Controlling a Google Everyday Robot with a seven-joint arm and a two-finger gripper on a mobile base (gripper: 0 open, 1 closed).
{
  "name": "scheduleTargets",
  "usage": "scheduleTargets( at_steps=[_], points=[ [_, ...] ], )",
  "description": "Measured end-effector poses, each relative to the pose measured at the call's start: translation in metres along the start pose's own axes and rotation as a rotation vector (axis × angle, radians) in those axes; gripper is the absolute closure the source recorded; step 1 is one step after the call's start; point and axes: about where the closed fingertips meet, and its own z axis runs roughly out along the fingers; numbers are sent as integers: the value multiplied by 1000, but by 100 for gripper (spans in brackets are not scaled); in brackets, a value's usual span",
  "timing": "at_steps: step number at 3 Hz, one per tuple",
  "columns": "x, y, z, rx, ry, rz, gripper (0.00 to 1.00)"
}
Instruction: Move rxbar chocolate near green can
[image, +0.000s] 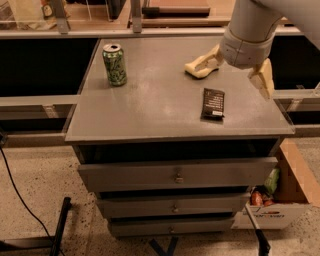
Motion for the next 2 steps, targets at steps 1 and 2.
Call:
scheduleTargets(
  at_steps=[1,2],
  points=[
    [11,-4,8,1,-13,-39,0],
    [21,-6,15,0,-16,-61,0]
  ],
)
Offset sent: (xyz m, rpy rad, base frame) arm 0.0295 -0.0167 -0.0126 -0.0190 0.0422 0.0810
